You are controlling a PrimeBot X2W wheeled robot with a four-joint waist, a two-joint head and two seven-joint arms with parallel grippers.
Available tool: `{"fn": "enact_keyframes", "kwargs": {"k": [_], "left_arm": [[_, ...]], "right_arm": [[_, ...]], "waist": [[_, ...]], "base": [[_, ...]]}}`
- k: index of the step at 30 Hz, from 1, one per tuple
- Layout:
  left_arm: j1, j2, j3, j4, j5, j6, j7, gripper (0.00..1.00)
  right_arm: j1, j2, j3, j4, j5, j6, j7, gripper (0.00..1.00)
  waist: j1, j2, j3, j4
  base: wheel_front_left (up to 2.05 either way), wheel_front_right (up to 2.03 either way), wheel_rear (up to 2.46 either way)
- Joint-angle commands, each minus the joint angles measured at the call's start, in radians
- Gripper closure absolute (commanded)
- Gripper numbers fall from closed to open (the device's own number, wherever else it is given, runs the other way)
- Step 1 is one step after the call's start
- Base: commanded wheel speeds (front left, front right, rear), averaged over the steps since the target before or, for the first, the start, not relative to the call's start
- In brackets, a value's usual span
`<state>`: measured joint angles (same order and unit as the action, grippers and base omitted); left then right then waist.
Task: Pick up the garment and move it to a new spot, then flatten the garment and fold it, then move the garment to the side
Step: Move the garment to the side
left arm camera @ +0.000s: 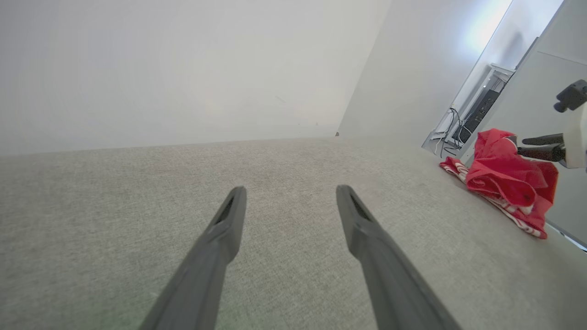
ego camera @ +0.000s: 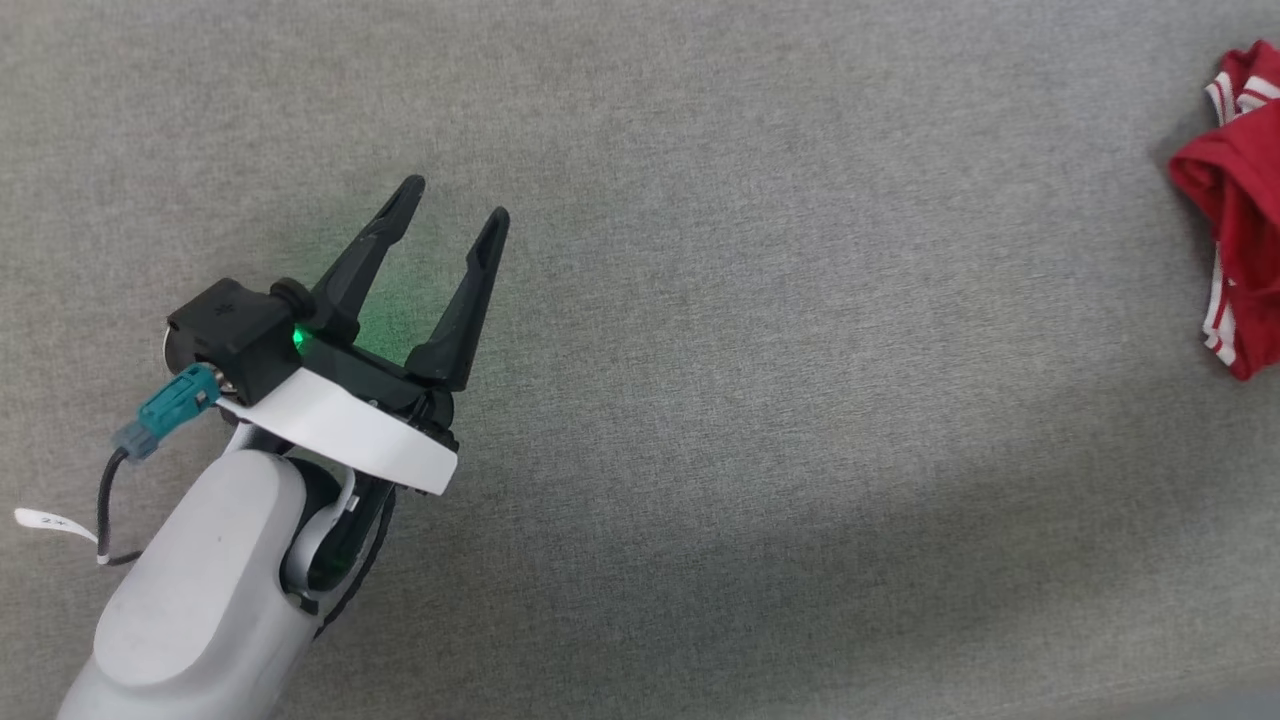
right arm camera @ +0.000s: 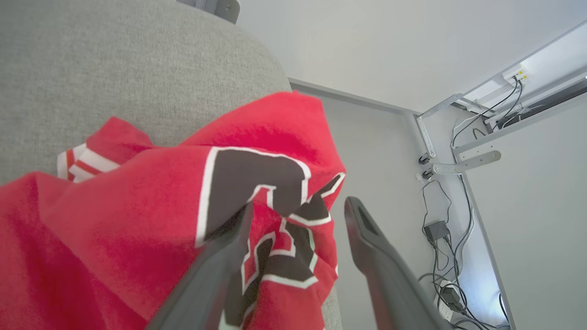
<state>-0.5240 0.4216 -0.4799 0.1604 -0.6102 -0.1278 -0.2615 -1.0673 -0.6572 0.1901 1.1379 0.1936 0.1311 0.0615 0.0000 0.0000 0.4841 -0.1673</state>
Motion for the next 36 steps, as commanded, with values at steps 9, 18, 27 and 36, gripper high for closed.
{"fn": "enact_keyframes", "kwargs": {"k": [9,18,27,36], "left_arm": [[0.059,-0.016,0.076,-0.012,-0.007,-0.003,-0.004,0.0],[0.125,-0.028,0.175,-0.01,0.002,-0.003,-0.004,0.0],[0.195,-0.034,0.25,-0.007,0.042,-0.003,-0.004,0.0],[0.308,-0.069,0.398,-0.016,0.101,-0.003,-0.004,0.0]], "right_arm": [[-0.006,0.056,0.065,-0.069,0.098,-0.001,-0.045,0.0],[0.084,0.106,0.17,-0.224,0.245,-0.001,-0.101,0.0],[0.211,0.133,0.215,-0.348,0.339,-0.001,-0.187,0.0],[0.387,0.149,0.229,-0.476,0.359,-0.001,-0.308,0.0]], "waist": [[0.0,0.0,-0.068,0.007],[0.0,0.0,-0.138,0.035],[0.0,0.0,-0.207,0.062],[0.0,0.0,-0.278,0.084]], "base": [[0.0,0.0,0.0],[0.0,0.0,0.0],[0.0,0.0,0.0],[0.0,0.0,0.0]]}}
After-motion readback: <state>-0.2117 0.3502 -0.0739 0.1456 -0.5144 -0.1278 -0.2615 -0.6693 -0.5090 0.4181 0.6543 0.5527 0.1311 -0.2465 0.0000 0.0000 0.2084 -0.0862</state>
